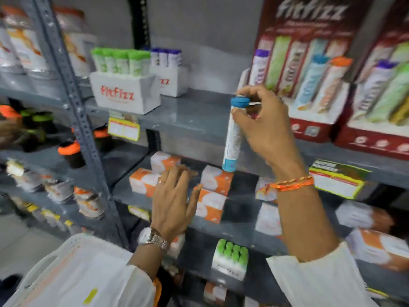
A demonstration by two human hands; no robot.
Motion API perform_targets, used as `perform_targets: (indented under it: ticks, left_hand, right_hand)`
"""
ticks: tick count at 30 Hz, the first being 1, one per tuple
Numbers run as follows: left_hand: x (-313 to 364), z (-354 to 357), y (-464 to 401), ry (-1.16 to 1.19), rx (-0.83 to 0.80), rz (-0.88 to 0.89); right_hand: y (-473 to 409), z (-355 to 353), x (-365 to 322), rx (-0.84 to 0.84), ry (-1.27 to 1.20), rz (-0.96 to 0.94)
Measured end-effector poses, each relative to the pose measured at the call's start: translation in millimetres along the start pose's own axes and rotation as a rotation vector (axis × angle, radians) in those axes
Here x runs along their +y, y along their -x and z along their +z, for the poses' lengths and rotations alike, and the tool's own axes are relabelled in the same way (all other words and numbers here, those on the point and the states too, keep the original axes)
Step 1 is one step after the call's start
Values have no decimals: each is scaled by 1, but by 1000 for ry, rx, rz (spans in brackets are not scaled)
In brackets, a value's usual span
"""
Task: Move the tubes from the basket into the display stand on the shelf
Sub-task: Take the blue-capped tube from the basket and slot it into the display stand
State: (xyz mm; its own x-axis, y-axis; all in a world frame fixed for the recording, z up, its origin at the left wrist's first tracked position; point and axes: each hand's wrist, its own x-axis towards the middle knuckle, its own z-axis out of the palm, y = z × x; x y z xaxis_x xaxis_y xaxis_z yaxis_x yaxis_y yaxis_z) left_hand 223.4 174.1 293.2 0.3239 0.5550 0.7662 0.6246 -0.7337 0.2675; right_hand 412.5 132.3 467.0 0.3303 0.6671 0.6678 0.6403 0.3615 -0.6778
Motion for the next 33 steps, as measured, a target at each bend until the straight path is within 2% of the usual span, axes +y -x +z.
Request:
perform_targets:
  ticks: [7,10,13,18,33]
  left_hand:
    - [66,56,-93,113,24,220]
    - [77,81,-109,141,22,241]
    - [82,96,-111,111,100,240]
    - [96,108,-108,67,225,166]
    - [92,121,-110,-36,277,178]
  right_hand:
    - [-18,-159,-19,255,397,-21]
    - [-26,-215,-21,353,593,42]
    - [-33,-254,-15,383,753,102]
    - [-49,-285,8,429,852,113]
    - [-75,-312,60,458,848,112]
